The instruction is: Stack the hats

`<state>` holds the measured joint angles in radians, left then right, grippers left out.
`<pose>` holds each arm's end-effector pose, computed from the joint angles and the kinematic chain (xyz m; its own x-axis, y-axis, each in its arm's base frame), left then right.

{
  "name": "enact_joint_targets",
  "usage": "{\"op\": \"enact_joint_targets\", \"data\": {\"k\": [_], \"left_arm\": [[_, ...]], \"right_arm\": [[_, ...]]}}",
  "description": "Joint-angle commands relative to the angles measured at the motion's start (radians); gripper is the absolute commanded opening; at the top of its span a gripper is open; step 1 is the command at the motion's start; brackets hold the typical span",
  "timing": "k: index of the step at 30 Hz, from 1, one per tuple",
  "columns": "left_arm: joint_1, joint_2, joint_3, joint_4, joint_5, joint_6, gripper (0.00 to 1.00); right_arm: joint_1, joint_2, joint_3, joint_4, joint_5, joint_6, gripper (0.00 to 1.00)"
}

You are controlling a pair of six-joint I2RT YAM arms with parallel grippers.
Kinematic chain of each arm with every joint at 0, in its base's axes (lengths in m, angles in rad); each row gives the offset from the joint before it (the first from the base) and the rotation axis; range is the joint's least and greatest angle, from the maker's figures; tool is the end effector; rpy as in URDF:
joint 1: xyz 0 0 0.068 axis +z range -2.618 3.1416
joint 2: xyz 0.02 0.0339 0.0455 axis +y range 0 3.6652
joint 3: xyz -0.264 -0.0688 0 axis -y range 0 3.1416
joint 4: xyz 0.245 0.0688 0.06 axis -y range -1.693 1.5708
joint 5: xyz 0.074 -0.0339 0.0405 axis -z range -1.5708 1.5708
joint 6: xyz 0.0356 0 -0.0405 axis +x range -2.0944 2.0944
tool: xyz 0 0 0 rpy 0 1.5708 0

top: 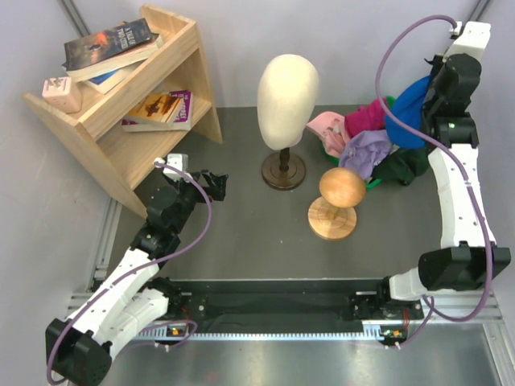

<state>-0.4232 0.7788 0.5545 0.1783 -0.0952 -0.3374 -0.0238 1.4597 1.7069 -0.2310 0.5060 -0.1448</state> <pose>0.1779 -0.0764 0.2979 -0.1462 -0.2956 -0.9441 0.2902 0.8995 -0.3266 0.3182 -0.0248 0.4957 -0.0569 -0.1249 -0.9905 0.5023 0.8538 -0.1365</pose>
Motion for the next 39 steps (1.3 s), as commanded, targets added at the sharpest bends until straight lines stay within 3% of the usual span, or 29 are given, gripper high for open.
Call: {"op": "enact_joint_targets", "data": {"k": [1,7,20,30,39], "left_arm": [[0.001,-0.003,0.001,0.026,0.003,0.006,0.99],[0.001,0.004,0.004,0.030,0.055,0.011,0.99],[0.001,0.025,0.022,0.039,0.144,0.000,0.99],[0.001,0.022,0.019,0.044,0.160,-0.003,0.99],[0.001,0.027,0.015,0.044,0.152,-0.005,0.99]], "right_arm": [[0.082,-0.133,-0.032,0.058,-0.089,0.014,0.00],[0.307,-0.188,-0.038,0.022,0.104,-0.081,0.00],[0.561,-0.377,-0.102,-0.111,0.226,-0.093,0.00],[0.593,-0.505,-0.081,-0.194,0.118,0.007,0.00],[0.593,-0.565,-0.199,-0.264,-0.153,0.172,0.00]]}}
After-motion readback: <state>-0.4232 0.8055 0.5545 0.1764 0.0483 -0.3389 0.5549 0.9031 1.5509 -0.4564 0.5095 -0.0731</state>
